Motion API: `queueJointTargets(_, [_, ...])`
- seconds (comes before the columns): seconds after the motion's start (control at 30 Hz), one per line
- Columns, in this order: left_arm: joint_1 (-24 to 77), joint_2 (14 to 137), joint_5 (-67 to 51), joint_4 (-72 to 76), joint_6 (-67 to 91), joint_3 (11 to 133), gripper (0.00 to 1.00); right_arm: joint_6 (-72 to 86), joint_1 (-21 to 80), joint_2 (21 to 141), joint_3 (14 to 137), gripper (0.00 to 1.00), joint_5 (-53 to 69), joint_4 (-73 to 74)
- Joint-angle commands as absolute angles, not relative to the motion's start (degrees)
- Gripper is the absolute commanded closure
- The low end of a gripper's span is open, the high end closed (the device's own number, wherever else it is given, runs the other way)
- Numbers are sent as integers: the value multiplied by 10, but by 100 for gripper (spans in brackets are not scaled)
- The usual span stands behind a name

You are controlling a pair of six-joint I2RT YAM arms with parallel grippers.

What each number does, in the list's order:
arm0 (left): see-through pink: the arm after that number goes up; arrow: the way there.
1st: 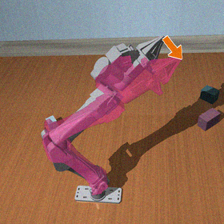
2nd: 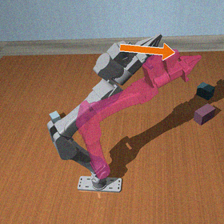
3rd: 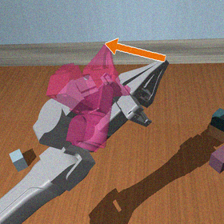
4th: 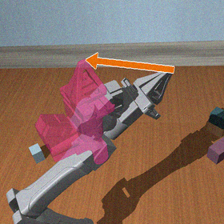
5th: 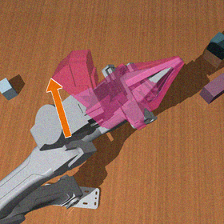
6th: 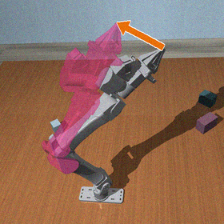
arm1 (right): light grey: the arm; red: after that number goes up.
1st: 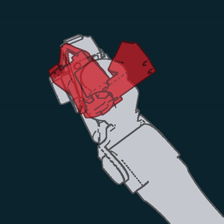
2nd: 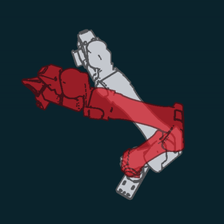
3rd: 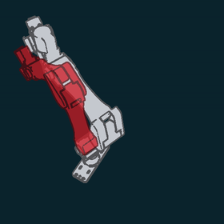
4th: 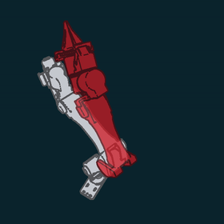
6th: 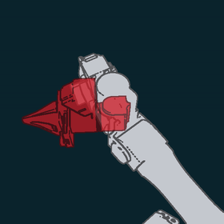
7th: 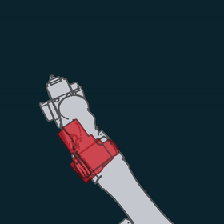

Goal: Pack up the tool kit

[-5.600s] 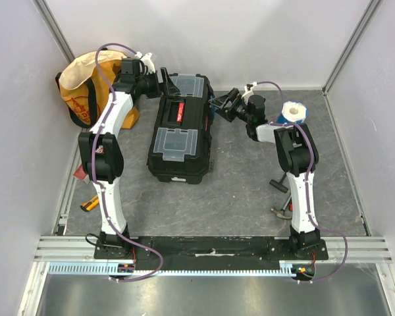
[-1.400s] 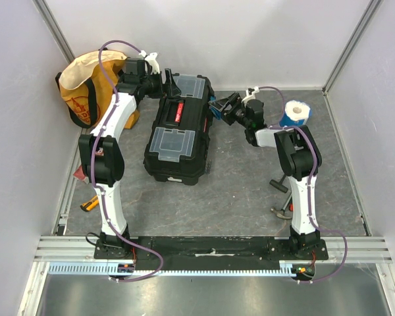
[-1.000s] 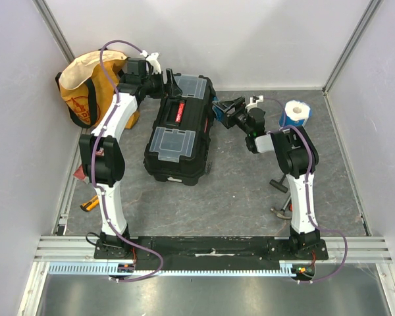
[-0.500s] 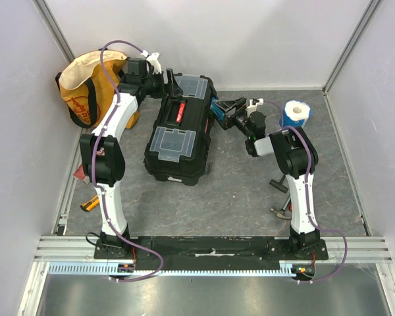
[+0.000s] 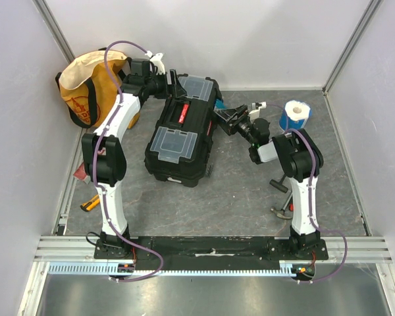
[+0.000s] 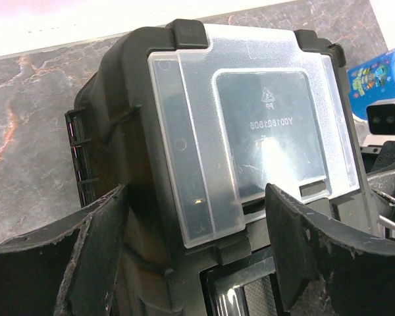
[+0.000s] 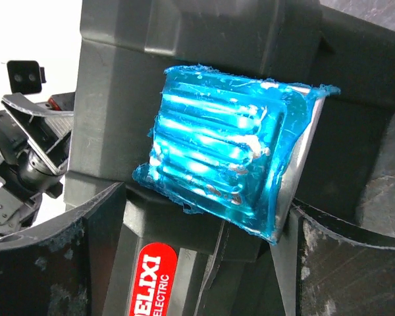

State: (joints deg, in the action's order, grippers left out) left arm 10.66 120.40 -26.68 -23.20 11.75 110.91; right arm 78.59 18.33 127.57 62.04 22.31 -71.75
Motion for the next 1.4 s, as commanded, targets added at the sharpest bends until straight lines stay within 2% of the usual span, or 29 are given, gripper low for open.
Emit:
queueJointTargets(0.0, [156, 1280, -279, -394, 128, 1057, 26, 674, 209, 1187, 605, 19, 275, -827])
queueJointTargets(0.07, [156, 1281, -279, -395, 128, 1058, 26, 641, 209, 1172, 606, 27, 266, -796])
queueJointTargets(0.13, [156, 1282, -280, -395, 128, 1059, 26, 614, 209, 1164, 611, 31, 262, -771])
queueJointTargets(0.27, [157, 1286, -283, -396, 127, 1061, 27, 593, 209, 1159, 606, 23, 251, -762])
queueJointTargets(0.33, [156, 1287, -284, -398, 127, 1062, 27, 585, 209, 1156, 602, 23, 241, -755])
queueJointTargets(0.47, [156, 1288, -285, -400, 125, 1061, 27, 539, 210, 1138, 618, 38, 213, -664])
queueJointTargets(0.5, [156, 1289, -286, -400, 125, 1061, 27, 520, 212, 1132, 623, 39, 201, -631])
queueJointTargets(0.67, [156, 1292, -289, -400, 125, 1059, 27, 449, 223, 1106, 642, 37, 120, -498])
queueJointTargets(0.93, [156, 1295, -298, -400, 125, 1058, 28, 355, 267, 1093, 685, 35, -34, -373])
queueJointTargets(1.17, [156, 1288, -298, -400, 123, 1055, 28, 345, 274, 1062, 695, 33, -239, -256])
queueJointTargets(1.37, [156, 1280, -296, -400, 129, 1066, 28, 367, 265, 1016, 679, 32, -331, -186])
